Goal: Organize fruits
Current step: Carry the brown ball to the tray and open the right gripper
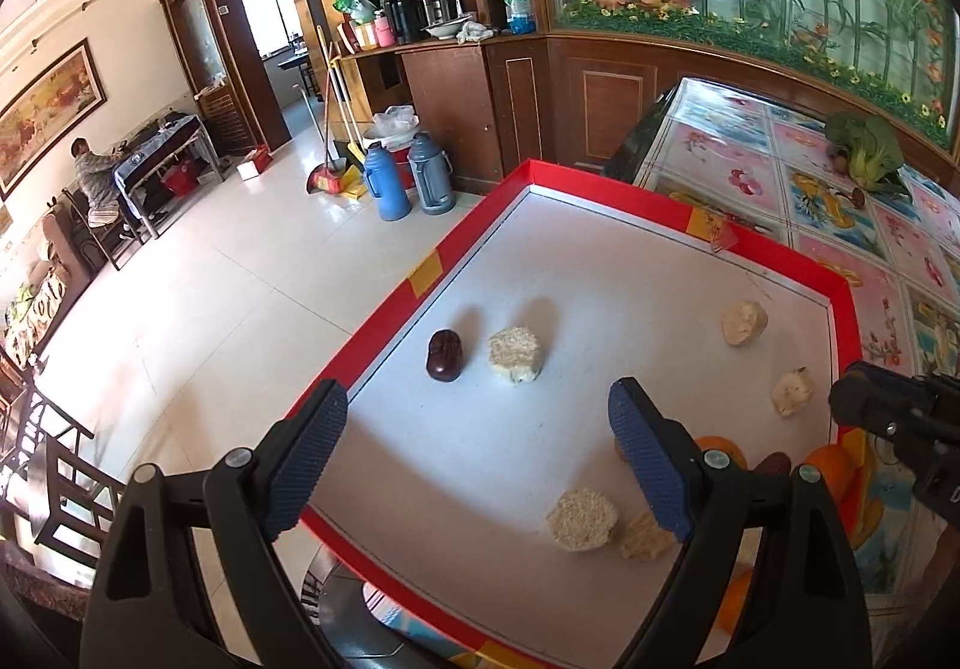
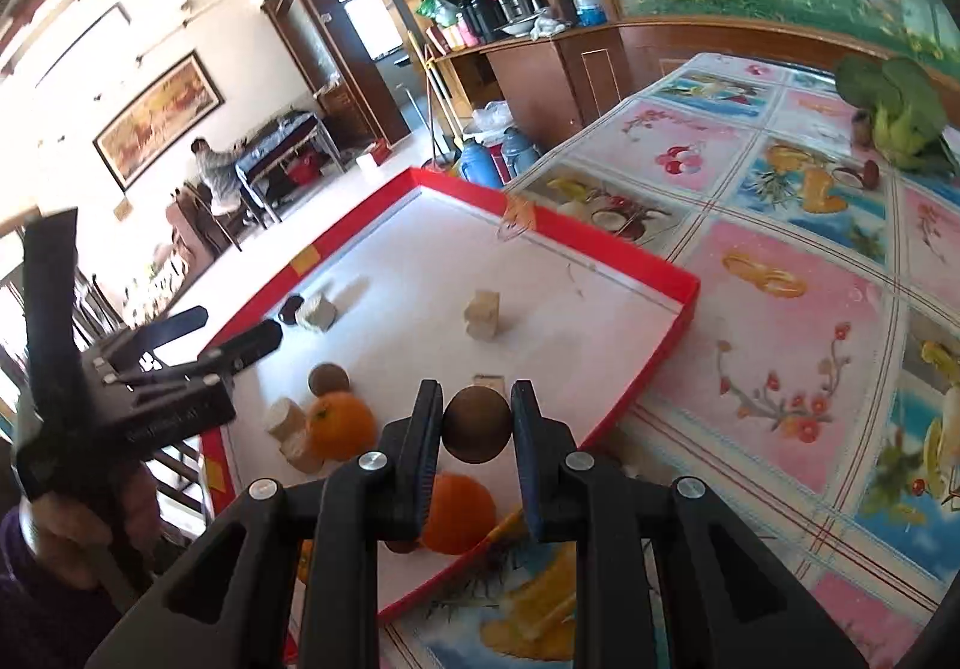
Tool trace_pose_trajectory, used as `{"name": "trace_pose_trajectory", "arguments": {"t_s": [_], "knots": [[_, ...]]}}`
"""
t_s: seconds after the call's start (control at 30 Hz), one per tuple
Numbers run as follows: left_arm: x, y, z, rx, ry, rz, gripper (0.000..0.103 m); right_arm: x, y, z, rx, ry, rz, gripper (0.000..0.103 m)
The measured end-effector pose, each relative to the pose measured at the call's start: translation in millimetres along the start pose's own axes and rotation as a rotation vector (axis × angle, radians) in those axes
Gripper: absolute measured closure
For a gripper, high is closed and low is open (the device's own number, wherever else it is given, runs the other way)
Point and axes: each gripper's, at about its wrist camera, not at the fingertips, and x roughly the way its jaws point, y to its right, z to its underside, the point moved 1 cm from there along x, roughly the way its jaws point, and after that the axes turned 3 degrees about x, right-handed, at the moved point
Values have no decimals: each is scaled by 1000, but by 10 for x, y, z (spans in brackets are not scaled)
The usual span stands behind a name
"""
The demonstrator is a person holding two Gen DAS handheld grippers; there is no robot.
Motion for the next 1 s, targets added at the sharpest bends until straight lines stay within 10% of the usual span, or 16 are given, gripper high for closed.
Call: {"name": "trace_pose_trajectory", "arguments": {"t_s": [0.47,1.0], "knots": [[-85,279,93,64,-2,65,14,76,-97,97,-59,-36,41,76],[-559,111,156,8,134,-15,2,-358,-493,195,-114,158,159,52]]}}
